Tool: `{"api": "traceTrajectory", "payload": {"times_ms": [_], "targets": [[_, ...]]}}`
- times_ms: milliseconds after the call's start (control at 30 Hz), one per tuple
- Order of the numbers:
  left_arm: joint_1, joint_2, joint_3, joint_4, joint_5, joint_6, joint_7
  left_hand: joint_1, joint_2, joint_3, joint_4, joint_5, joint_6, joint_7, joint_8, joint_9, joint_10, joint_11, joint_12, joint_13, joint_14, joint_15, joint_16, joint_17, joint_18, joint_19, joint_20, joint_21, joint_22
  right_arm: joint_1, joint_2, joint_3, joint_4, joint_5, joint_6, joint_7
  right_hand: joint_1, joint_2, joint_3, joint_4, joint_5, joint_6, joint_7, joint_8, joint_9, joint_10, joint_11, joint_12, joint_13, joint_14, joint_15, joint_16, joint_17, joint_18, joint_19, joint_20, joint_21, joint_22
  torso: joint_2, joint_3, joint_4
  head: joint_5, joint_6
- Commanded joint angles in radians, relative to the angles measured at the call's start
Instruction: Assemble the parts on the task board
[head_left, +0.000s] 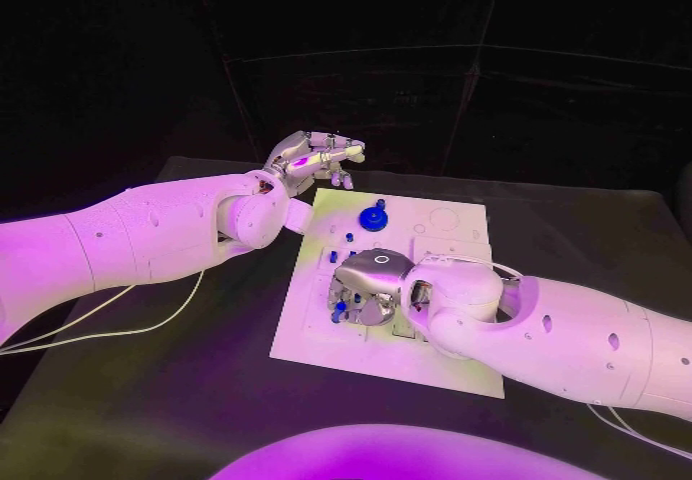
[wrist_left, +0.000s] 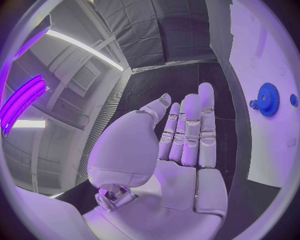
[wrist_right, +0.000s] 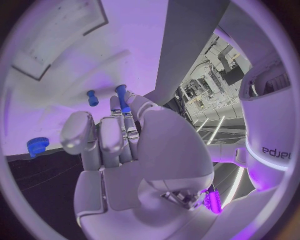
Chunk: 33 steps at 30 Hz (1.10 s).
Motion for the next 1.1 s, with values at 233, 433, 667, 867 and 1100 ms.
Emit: {"api": "traceTrajectory", "payload": {"times_ms": [233,433,667,867,1100], "targets": [[0.001,0.001,0.001,-0.001,0.003,0.013,0.003,0.008,0.004,-0.005,-0.003,0.001,-0.007,0.0,0.007,-0.001,-0.006,-0.002,0.005,-0.001,-0.009,0.0,-0.005,-0.001,0.006,-0.002,0.002,-0.006,-0.001,-0.002,-0.01,0.001,0.021,-0.027,-0.012,-0.008,-0.011,0.001,0.006,0.0,0.004,0.006,0.004,0.002,0.002,0.01,0.0,-0.005,0.0,0.018,-0.002,0.008,0.003,0.001,0.002,-0.001,0.006,0.002,0.0,0.0002,-0.0012,0.001,0.001],[0.001,0.002,0.001,-0.002,0.003,0.014,0.002,0.008,0.004,-0.005,-0.003,0.001,-0.007,0.0,0.007,-0.001,-0.006,-0.002,0.005,-0.001,-0.009,0.0,-0.005,-0.001,0.006,-0.002,0.002,-0.006,-0.001,-0.003,-0.014,0.001,0.027,-0.045,-0.016,-0.02,-0.012,0.0,0.006,0.0,0.004,0.008,0.004,0.003,0.002,0.011,-0.001,-0.005,0.0,0.018,-0.003,0.008,0.002,0.001,0.001,-0.001,0.006,0.001,0.0,0.0,-0.0006,0.001,0.002],[0.001,0.002,0.001,-0.001,0.003,0.015,0.001,0.008,0.004,-0.005,-0.003,0.001,-0.007,0.0,0.007,-0.001,-0.006,-0.002,0.005,-0.001,-0.009,0.0,-0.005,-0.001,0.006,-0.002,0.002,-0.006,-0.001,-0.003,-0.004,0.001,0.023,-0.067,0.017,-0.04,-0.022,-0.008,0.005,0.001,0.002,0.006,0.004,0.0,0.002,0.011,0.0,-0.008,0.0,0.017,-0.003,0.006,-0.003,0.002,0.0,-0.001,0.004,-0.002,-0.001,-0.0012,-0.0004,0.0,0.003],[0.001,0.001,0.001,0.0,0.003,0.015,0.001,0.008,0.004,-0.005,-0.003,0.001,-0.007,0.0,0.007,-0.001,-0.006,-0.002,0.005,-0.001,-0.009,0.0,-0.005,-0.001,0.006,-0.002,0.002,-0.006,-0.001,-0.003,0.005,0.001,0.02,-0.085,0.031,-0.048,-0.026,-0.01,0.005,0.002,0.002,0.005,0.005,-0.001,0.001,0.011,0.001,-0.01,0.0,0.016,-0.002,0.004,-0.005,0.002,-0.001,-0.001,0.004,-0.003,-0.001,-0.0013,-0.0004,0.0,0.002],[0.001,0.0,0.001,0.0,0.003,0.015,-0.001,0.008,0.004,-0.005,-0.003,0.001,-0.007,0.0,0.007,-0.001,-0.006,-0.002,0.005,-0.001,-0.009,0.0,-0.005,-0.001,0.006,-0.002,0.002,-0.006,-0.001,-0.003,0.014,0.001,0.019,-0.095,0.034,-0.049,-0.035,-0.017,0.004,0.004,0.003,0.001,0.005,-0.005,0.001,0.009,0.002,-0.015,-0.001,0.015,-0.001,0.003,-0.007,0.002,-0.003,0.0,0.002,-0.005,-0.001,-0.0012,-0.0001,-0.001,0.001]]}}
